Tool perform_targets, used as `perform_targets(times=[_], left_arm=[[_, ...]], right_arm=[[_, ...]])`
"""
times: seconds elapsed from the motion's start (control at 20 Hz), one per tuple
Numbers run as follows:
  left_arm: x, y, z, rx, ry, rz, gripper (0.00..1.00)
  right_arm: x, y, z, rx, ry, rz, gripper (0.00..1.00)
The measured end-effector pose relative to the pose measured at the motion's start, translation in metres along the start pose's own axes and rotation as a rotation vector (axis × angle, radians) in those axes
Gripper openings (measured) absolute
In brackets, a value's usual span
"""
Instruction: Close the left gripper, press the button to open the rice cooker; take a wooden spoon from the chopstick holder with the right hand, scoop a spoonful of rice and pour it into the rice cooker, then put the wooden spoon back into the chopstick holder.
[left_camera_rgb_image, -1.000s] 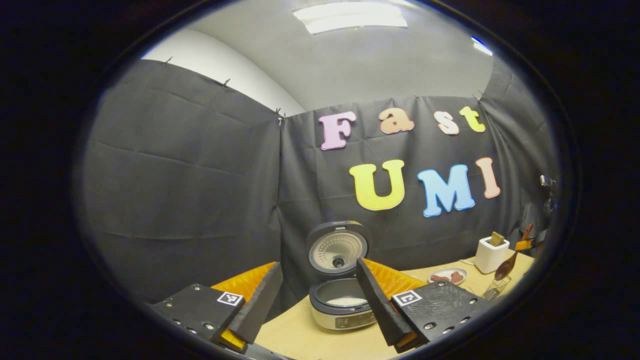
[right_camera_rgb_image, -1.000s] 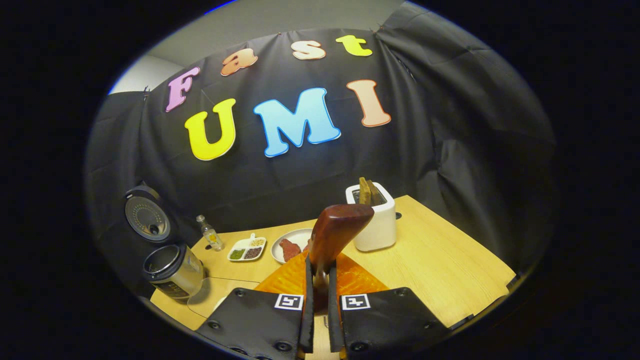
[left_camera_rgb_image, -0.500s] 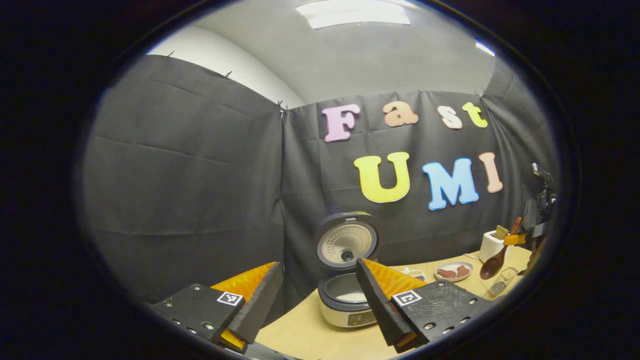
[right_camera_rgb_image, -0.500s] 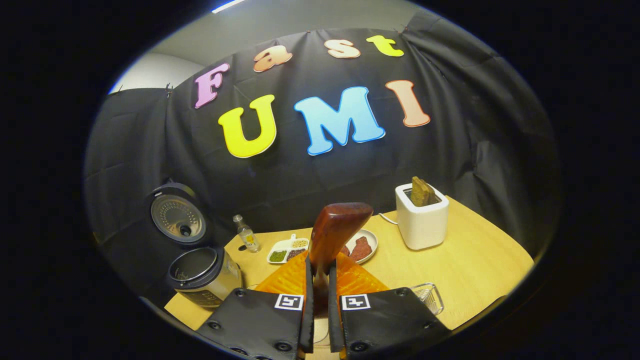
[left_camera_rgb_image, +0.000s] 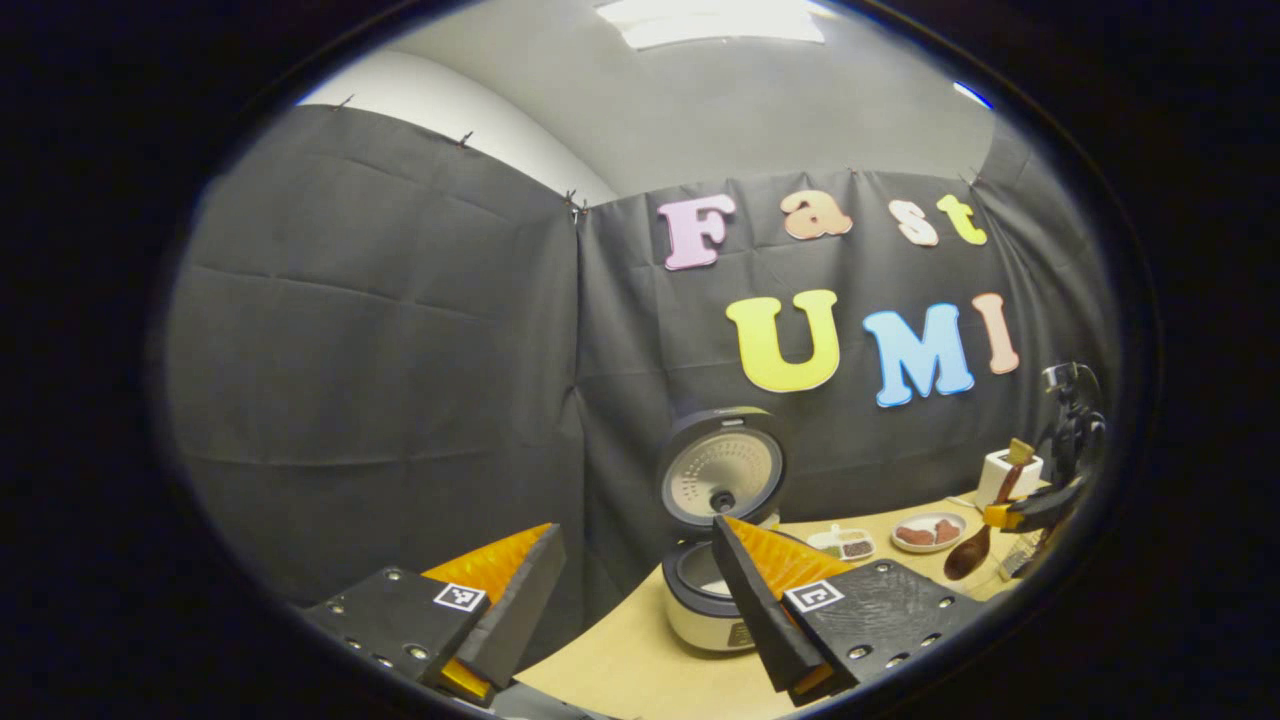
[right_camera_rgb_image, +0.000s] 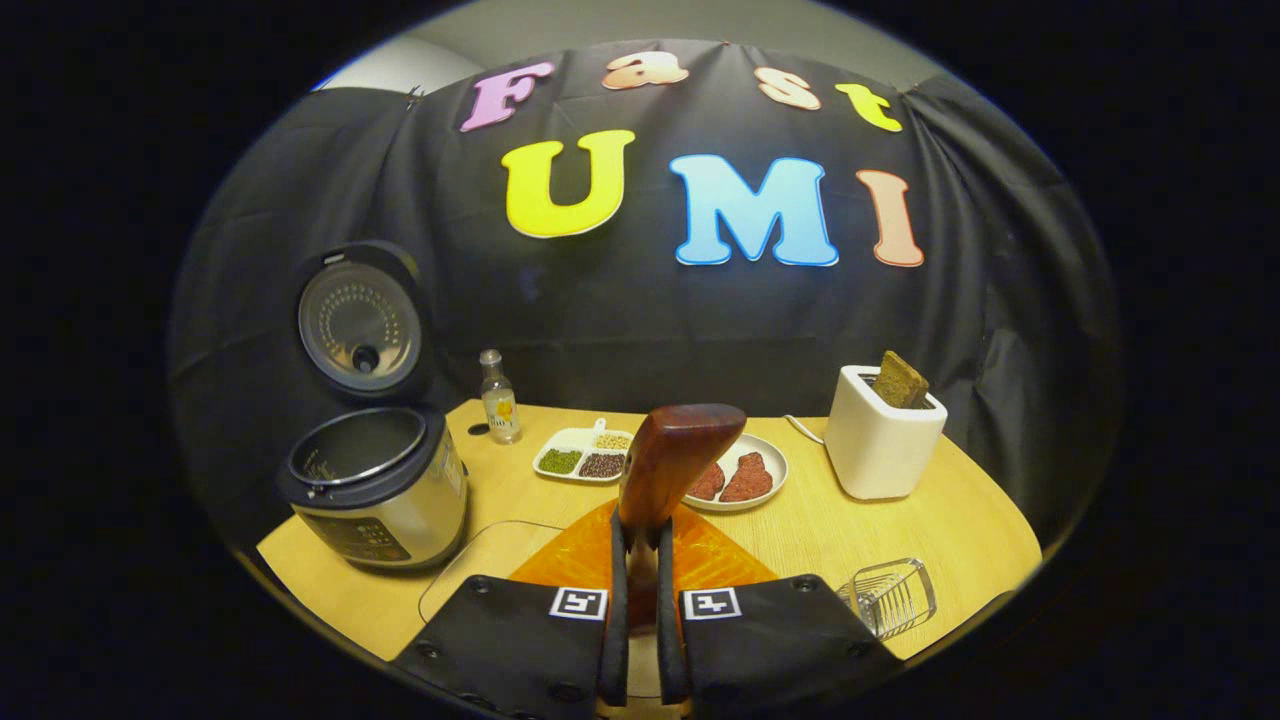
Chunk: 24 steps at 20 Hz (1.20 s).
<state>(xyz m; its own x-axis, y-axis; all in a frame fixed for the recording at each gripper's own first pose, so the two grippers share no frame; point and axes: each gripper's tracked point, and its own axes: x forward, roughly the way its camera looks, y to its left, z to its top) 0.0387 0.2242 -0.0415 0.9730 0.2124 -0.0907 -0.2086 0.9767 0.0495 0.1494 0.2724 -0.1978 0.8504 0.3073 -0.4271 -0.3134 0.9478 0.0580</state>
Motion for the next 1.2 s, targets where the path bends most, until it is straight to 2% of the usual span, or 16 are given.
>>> perform_targets(times=[0.05,0.15,0.2,0.35,0.4,0.45,0.5,0.65,0.85,1.1,1.2], left_arm=[[0.001,0.003,-0.003,0.003,0.005,0.003,0.89],[0.003,0.007,-0.006,0.008,0.015,0.011,0.92],[0.003,0.011,-0.008,0.008,0.019,0.016,0.89],[0.005,0.017,-0.011,0.007,0.024,0.027,0.92],[0.005,0.017,-0.01,0.009,0.025,0.031,0.89],[0.006,0.018,-0.01,0.012,0.025,0.034,0.92],[0.006,0.019,-0.011,0.013,0.025,0.036,0.89],[0.006,0.018,-0.013,0.008,0.031,0.04,0.92],[0.003,0.016,-0.014,0.006,0.031,0.04,0.9],[0.0,0.011,-0.013,-0.003,0.033,0.033,0.92],[-0.001,0.007,-0.011,-0.008,0.036,0.023,0.9]], right_arm=[[0.004,0.006,-0.006,-0.027,0.008,0.003,0.14],[0.011,0.019,-0.014,-0.075,0.019,0.008,0.14],[0.014,0.025,-0.018,-0.098,0.026,0.01,0.14],[0.021,0.04,-0.032,-0.157,0.047,0.022,0.14],[0.02,0.045,-0.033,-0.173,0.044,0.023,0.14],[0.02,0.051,-0.036,-0.185,0.044,0.03,0.14],[0.02,0.057,-0.038,-0.191,0.047,0.045,0.14],[0.018,0.076,-0.047,-0.155,0.073,0.108,0.14],[0.013,0.074,-0.049,0.071,0.126,0.151,0.14],[0.021,0.035,-0.056,0.578,0.243,0.138,0.14],[0.02,0.023,-0.059,0.757,0.267,0.129,0.14]])
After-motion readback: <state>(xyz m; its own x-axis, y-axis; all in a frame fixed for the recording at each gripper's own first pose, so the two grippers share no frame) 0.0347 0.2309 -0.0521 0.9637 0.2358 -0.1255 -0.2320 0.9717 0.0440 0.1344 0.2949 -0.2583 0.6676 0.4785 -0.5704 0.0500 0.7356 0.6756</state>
